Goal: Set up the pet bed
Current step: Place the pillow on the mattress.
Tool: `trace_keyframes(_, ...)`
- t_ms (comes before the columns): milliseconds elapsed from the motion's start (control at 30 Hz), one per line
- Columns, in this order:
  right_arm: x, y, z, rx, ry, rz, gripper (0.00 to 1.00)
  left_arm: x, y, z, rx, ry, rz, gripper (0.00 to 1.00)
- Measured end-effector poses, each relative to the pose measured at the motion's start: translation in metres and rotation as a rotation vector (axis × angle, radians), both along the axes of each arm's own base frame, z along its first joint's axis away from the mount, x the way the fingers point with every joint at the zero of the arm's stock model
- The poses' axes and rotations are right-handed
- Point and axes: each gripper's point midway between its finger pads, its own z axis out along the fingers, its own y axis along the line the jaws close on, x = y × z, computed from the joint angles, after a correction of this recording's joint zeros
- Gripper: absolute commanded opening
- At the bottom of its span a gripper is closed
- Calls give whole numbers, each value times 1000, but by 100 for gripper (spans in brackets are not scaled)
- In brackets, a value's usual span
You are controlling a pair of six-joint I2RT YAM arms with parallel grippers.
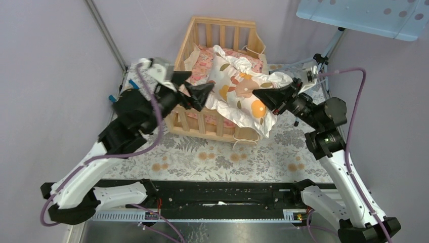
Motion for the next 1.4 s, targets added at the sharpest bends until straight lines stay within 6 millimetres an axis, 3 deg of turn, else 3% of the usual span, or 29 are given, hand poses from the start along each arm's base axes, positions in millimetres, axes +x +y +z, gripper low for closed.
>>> trace_keyframes(100,-21,2,15,-7,-180,61,6,-13,28,34,-83,-51,39,88)
trace_keyframes(200,-36,7,24,-23,-295,129,5,-23,51,49,-129,-75,71,89)
trace_keyframes(433,-47,17,28,-44,-400,249,4,-37,84,53,-162,-82,124,97)
trace_keyframes(633,-42,17,30,-102,-585,203,0,-34,81,52,-158,-52,132,99)
trace_keyframes(800,-7,19,17,-265,-850,87,0,-11,51,62,-117,4,135,99)
trace_keyframes(967,52,32,-22,-488,-967,73,0,19,31,32,-22,97,167,99)
trace_keyframes(1167,93,39,-71,-579,-1014,205,0,62,66,10,-29,223,263,99)
trace_keyframes(1233,100,36,-83,-573,-1021,259,0,68,74,7,-44,251,267,99)
trace_keyframes(1400,111,35,-103,-499,-1030,379,0,68,72,-3,-50,304,216,99)
